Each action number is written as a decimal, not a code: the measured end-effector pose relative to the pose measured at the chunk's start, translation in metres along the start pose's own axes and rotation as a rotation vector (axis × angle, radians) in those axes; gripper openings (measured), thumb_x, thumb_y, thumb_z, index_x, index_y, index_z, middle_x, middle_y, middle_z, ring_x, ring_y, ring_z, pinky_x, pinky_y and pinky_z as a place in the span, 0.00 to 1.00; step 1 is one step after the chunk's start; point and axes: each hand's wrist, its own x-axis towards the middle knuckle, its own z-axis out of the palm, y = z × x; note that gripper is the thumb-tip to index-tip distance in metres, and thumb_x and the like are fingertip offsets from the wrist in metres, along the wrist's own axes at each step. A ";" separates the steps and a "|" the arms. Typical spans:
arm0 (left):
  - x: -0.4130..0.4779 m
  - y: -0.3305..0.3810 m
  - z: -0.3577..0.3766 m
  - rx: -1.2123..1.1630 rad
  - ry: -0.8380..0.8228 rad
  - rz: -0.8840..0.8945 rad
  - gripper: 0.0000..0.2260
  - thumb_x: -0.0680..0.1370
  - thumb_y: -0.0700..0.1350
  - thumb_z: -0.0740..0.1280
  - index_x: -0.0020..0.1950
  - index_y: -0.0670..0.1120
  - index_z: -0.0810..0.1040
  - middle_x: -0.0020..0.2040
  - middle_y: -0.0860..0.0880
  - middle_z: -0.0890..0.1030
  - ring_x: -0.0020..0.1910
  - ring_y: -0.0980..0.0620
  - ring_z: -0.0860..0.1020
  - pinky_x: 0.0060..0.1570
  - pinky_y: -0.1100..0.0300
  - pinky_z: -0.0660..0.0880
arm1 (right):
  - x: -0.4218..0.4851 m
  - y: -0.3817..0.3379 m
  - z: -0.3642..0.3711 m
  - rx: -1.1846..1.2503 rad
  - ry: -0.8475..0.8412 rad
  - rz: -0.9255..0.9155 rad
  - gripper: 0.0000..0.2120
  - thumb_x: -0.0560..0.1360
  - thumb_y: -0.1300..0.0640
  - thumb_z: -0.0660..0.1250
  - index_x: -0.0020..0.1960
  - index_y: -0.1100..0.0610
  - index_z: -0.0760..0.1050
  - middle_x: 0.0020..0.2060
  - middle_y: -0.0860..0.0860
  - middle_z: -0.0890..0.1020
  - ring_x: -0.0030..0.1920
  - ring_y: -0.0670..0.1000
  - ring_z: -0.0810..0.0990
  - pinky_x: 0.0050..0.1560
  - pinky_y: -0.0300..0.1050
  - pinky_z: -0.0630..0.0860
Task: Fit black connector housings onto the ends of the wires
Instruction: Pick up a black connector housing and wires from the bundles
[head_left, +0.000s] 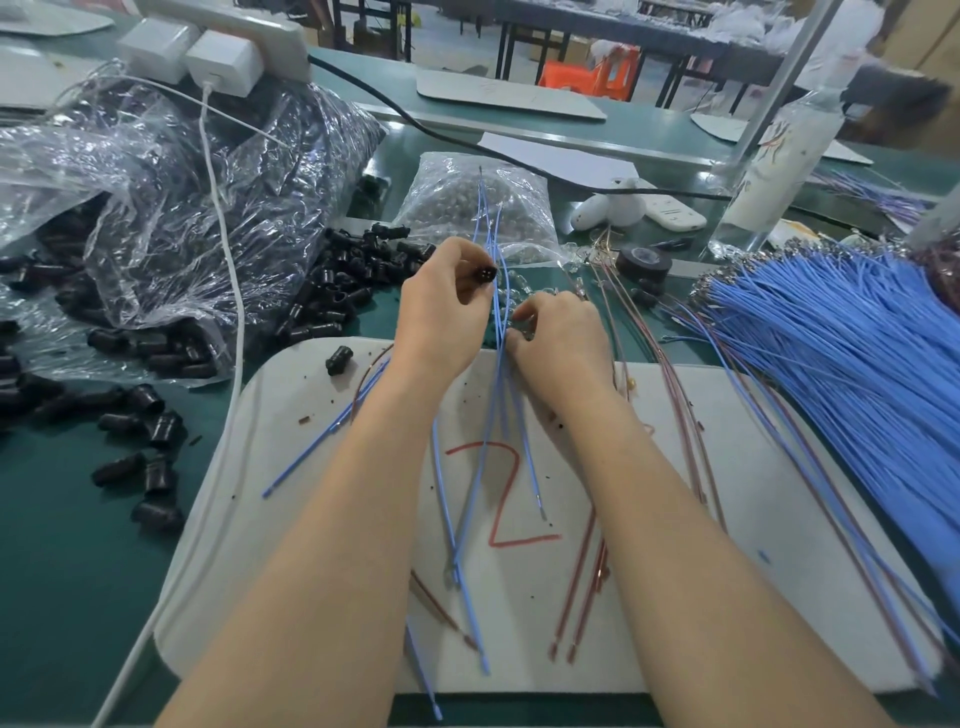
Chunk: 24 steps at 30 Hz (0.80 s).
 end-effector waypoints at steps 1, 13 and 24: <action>0.000 0.000 0.000 -0.011 -0.005 -0.001 0.09 0.75 0.32 0.65 0.49 0.45 0.75 0.47 0.49 0.82 0.49 0.54 0.80 0.55 0.64 0.75 | -0.001 0.000 0.000 0.016 0.000 -0.004 0.11 0.76 0.52 0.65 0.57 0.53 0.77 0.55 0.54 0.77 0.59 0.58 0.71 0.57 0.47 0.66; -0.001 -0.001 0.003 -0.073 -0.061 -0.006 0.08 0.75 0.31 0.64 0.49 0.43 0.75 0.48 0.46 0.82 0.50 0.52 0.81 0.57 0.60 0.75 | -0.005 0.001 -0.029 0.615 0.176 0.015 0.05 0.75 0.64 0.66 0.48 0.56 0.77 0.41 0.49 0.82 0.43 0.46 0.80 0.50 0.39 0.74; 0.000 -0.002 0.002 0.007 0.032 0.023 0.09 0.76 0.33 0.64 0.50 0.45 0.76 0.46 0.50 0.82 0.48 0.55 0.80 0.55 0.66 0.74 | -0.012 0.012 -0.022 0.469 0.147 0.027 0.08 0.74 0.64 0.64 0.48 0.57 0.80 0.38 0.48 0.80 0.40 0.47 0.77 0.44 0.33 0.69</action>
